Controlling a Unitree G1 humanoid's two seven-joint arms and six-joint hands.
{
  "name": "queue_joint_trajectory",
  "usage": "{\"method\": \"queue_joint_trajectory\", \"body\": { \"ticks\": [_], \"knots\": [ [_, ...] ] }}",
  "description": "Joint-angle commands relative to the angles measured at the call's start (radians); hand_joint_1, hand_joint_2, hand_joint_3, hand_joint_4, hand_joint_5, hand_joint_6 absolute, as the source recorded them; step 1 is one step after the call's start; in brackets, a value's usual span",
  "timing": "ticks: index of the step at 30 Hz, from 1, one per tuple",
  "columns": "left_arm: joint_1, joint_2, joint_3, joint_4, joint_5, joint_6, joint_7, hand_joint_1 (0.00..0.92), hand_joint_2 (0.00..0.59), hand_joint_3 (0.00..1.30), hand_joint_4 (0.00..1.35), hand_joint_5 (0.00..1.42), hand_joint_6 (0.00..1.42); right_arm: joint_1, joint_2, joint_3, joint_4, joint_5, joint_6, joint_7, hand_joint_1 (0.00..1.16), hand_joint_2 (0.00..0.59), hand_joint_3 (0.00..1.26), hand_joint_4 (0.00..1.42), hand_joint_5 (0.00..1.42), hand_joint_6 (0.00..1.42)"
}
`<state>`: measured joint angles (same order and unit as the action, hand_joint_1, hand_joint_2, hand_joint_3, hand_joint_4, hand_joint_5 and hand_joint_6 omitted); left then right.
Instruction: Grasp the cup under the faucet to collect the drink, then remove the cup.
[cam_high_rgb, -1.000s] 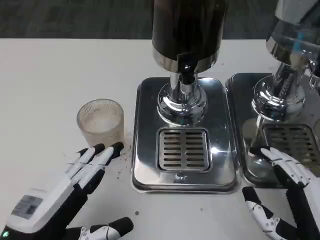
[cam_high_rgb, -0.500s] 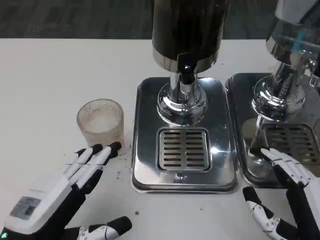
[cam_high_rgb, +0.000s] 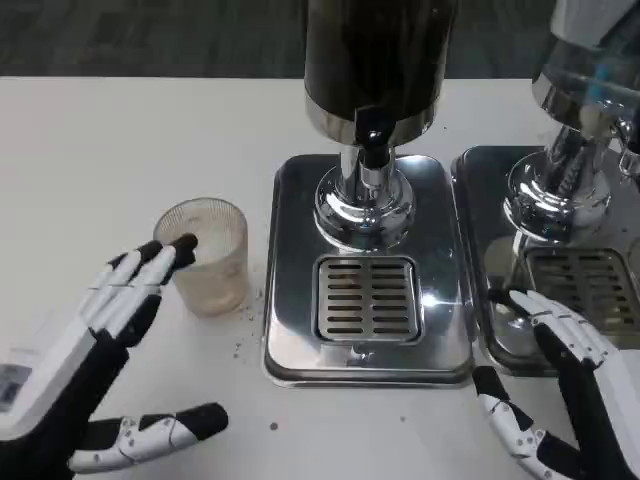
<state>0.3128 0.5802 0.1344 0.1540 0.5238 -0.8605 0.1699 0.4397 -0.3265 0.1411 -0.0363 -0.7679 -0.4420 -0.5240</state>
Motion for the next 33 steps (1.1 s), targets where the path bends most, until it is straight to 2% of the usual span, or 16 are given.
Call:
{"method": "queue_joint_trajectory", "body": {
  "ticks": [1,10,15,22,27,33],
  "knots": [
    [-0.040,-0.013,0.018,0.052,-0.034,-0.020,0.037,0.000,0.056,0.00,0.00,0.00,0.00,0.003,0.005,0.007,0.000,-0.009,0.007,-0.007,0.36,0.413,0.25,0.20,0.21,0.32],
    [-0.181,-0.031,0.005,0.221,-0.097,-0.022,0.040,0.000,0.047,0.00,0.00,0.00,0.00,-0.017,0.009,0.023,0.004,-0.009,0.006,-0.004,0.38,0.406,0.25,0.20,0.22,0.32],
    [-0.287,-0.016,-0.019,0.369,-0.064,-0.059,0.067,0.003,0.039,0.00,0.00,0.01,0.02,-0.031,0.002,0.022,0.018,0.005,-0.005,0.001,0.38,0.406,0.25,0.20,0.22,0.32],
    [-0.382,0.002,-0.065,0.494,-0.045,-0.065,0.076,0.053,0.028,0.00,0.00,0.03,0.06,-0.051,-0.023,0.016,0.045,0.032,-0.032,0.013,0.37,0.413,0.25,0.21,0.22,0.32],
    [-0.452,0.021,-0.110,0.591,-0.056,-0.058,0.029,0.070,0.024,0.00,0.00,0.05,0.06,-0.055,-0.028,0.018,0.041,0.039,-0.030,0.018,0.37,0.414,0.25,0.21,0.22,0.32],
    [-0.525,0.022,-0.143,0.687,-0.083,-0.053,-0.013,0.096,0.021,0.00,0.00,0.06,0.08,-0.051,-0.028,0.015,0.035,0.041,-0.028,0.019,0.37,0.414,0.26,0.21,0.22,0.32]
  ]
}}
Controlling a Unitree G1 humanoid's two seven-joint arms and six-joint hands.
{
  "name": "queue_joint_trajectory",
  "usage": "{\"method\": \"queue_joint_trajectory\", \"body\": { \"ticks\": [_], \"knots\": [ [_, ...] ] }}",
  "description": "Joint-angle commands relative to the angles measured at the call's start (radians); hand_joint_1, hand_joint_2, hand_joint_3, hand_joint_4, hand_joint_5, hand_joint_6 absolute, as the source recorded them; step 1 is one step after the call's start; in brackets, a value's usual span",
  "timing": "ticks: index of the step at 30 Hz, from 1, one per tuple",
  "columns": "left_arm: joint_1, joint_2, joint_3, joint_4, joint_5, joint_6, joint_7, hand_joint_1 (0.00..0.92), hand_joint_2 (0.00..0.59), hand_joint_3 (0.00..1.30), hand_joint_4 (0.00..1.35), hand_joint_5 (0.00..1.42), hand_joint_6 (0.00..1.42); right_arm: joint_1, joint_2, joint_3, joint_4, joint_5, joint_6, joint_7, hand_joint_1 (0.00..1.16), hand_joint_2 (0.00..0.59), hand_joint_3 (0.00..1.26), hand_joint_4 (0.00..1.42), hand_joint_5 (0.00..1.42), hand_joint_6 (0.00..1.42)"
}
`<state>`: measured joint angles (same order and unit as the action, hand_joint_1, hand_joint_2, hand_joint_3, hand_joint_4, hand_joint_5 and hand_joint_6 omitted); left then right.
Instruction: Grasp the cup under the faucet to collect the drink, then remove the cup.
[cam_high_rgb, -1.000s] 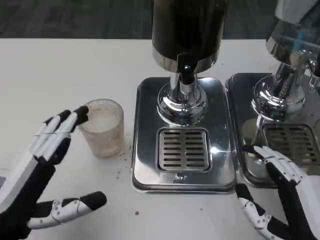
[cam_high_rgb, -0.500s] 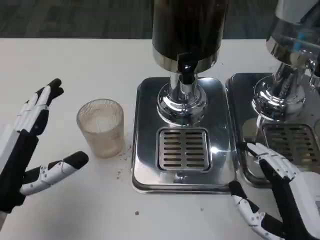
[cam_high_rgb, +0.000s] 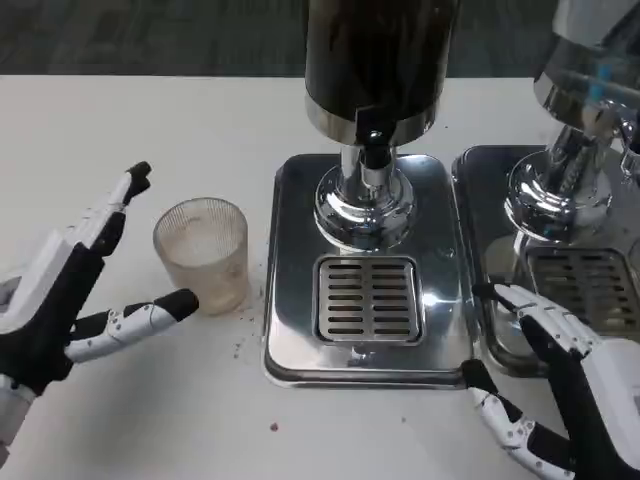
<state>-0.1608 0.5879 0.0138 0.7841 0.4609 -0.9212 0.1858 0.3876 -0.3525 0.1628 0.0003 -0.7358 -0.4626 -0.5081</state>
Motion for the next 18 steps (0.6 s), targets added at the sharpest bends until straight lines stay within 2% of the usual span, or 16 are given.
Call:
{"method": "queue_joint_trajectory", "body": {
  "ticks": [1,13,18],
  "knots": [
    [-0.065,0.012,-0.028,0.076,-0.027,0.010,-0.038,0.099,0.021,0.00,0.00,0.06,0.08,0.002,-0.002,-0.006,-0.001,0.008,-0.008,0.003,0.37,0.414,0.26,0.21,0.22,0.32],
    [-0.177,-0.011,-0.062,0.246,-0.109,0.046,-0.156,0.113,0.018,0.00,0.00,0.09,0.10,0.042,-0.004,-0.018,-0.033,0.005,-0.005,0.000,0.38,0.407,0.26,0.21,0.23,0.32],
    [-0.203,-0.001,-0.083,0.276,-0.104,0.063,-0.178,0.056,0.000,0.00,0.00,0.07,0.08,0.053,-0.001,-0.022,-0.043,0.007,-0.006,0.001,0.38,0.406,0.26,0.22,0.23,0.32]
  ]
}}
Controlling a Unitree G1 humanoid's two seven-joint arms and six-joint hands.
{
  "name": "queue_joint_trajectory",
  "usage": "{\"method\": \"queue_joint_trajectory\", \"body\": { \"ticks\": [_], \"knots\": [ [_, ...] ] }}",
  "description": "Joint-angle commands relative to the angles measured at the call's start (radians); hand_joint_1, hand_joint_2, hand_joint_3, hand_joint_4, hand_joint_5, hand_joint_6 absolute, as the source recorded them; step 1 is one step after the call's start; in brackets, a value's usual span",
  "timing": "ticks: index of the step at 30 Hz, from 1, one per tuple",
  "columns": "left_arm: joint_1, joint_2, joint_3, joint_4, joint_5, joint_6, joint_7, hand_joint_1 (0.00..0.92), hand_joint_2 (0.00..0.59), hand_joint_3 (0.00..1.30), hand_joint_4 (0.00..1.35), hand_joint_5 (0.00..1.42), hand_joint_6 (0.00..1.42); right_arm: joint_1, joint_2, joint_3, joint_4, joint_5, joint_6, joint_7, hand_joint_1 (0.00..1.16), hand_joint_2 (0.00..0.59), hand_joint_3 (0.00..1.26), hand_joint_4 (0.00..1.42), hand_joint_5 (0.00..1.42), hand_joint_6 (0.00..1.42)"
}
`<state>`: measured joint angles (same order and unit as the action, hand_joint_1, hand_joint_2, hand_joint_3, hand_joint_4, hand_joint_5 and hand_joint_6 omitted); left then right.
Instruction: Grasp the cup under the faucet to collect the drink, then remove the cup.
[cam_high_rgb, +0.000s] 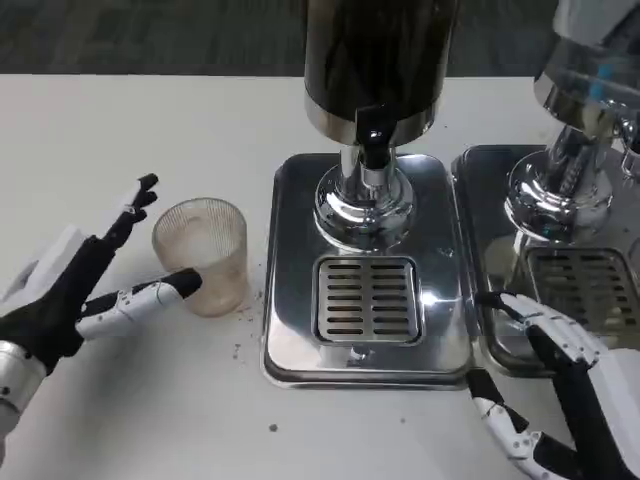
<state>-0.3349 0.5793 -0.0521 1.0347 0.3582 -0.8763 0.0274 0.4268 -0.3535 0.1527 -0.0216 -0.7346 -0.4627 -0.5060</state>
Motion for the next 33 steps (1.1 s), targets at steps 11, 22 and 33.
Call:
{"method": "queue_joint_trajectory", "body": {
  "ticks": [11,22,33],
  "knots": [
    [-0.061,0.026,-0.063,0.072,0.015,0.064,-0.055,0.041,0.000,0.00,0.00,0.05,0.06,0.011,0.005,-0.007,-0.020,0.008,-0.014,0.000,0.39,0.406,0.26,0.22,0.25,0.34],
    [-0.088,0.027,-0.097,0.096,0.021,0.096,-0.073,0.037,0.000,0.00,0.00,0.04,0.04,0.017,0.005,-0.007,-0.020,0.010,-0.021,-0.001,0.39,0.406,0.27,0.22,0.25,0.34],
    [-0.096,0.008,-0.123,0.082,0.040,0.154,-0.037,0.039,0.002,0.00,0.00,0.04,0.04,0.026,0.013,-0.004,-0.029,0.011,-0.020,0.001,0.39,0.406,0.27,0.22,0.26,0.36]
  ]
}}
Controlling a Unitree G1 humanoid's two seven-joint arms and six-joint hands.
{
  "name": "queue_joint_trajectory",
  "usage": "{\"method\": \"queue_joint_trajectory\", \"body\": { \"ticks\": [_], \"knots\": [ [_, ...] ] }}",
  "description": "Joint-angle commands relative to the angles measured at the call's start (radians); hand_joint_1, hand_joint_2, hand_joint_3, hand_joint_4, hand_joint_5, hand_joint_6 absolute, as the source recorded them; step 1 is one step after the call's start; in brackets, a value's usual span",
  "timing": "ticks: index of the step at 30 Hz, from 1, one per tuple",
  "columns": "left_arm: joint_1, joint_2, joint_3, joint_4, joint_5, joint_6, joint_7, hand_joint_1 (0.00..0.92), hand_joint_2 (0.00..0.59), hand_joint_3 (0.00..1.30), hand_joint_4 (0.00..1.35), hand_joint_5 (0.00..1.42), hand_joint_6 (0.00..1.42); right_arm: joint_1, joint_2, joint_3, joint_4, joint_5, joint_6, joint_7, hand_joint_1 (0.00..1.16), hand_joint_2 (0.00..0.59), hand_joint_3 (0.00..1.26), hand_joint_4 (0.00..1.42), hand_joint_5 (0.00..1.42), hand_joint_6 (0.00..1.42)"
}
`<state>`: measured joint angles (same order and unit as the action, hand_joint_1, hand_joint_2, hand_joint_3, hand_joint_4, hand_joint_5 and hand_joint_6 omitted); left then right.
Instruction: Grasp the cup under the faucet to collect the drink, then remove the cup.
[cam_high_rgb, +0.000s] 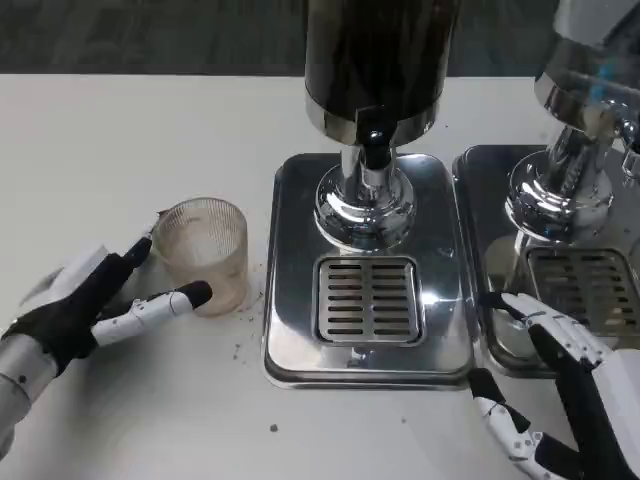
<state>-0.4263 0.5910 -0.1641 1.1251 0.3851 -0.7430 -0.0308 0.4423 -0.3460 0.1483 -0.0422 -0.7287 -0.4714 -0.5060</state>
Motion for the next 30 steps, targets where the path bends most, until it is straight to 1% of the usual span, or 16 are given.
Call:
{"method": "queue_joint_trajectory", "body": {
  "ticks": [1,6,10,19,23,30],
  "knots": [
    [-0.004,-0.010,-0.015,-0.010,0.017,0.029,0.029,0.039,0.002,0.00,0.00,0.04,0.04,0.010,0.006,0.000,-0.008,0.006,-0.012,0.001,0.39,0.406,0.27,0.22,0.26,0.36],
    [-0.003,-0.027,-0.031,-0.021,0.035,0.062,0.059,0.040,0.000,0.00,0.00,0.06,0.05,0.006,0.010,0.001,-0.005,0.009,-0.012,0.002,0.39,0.401,0.27,0.22,0.26,0.36],
    [-0.002,-0.052,-0.044,-0.032,0.048,0.101,0.096,0.040,0.000,0.00,0.00,0.07,0.07,0.003,0.015,0.003,-0.004,0.011,-0.012,0.003,0.40,0.399,0.27,0.22,0.26,0.36],
    [-0.004,-0.099,-0.076,-0.050,0.046,0.165,0.127,0.041,0.001,0.00,0.00,0.08,0.06,0.010,0.015,-0.001,-0.007,0.011,-0.011,0.005,0.40,0.397,0.27,0.22,0.27,0.36],
    [-0.007,-0.109,-0.087,-0.051,0.051,0.179,0.134,0.044,0.004,0.00,0.00,0.08,0.06,0.014,0.016,-0.003,-0.010,0.011,-0.010,0.004,0.41,0.397,0.27,0.23,0.27,0.36],
    [-0.007,-0.122,-0.112,-0.051,0.075,0.217,0.181,0.058,0.012,0.00,0.00,0.10,0.08,0.027,0.024,-0.003,-0.015,0.010,-0.009,-0.004,0.41,0.397,0.27,0.23,0.27,0.36]
  ]
}}
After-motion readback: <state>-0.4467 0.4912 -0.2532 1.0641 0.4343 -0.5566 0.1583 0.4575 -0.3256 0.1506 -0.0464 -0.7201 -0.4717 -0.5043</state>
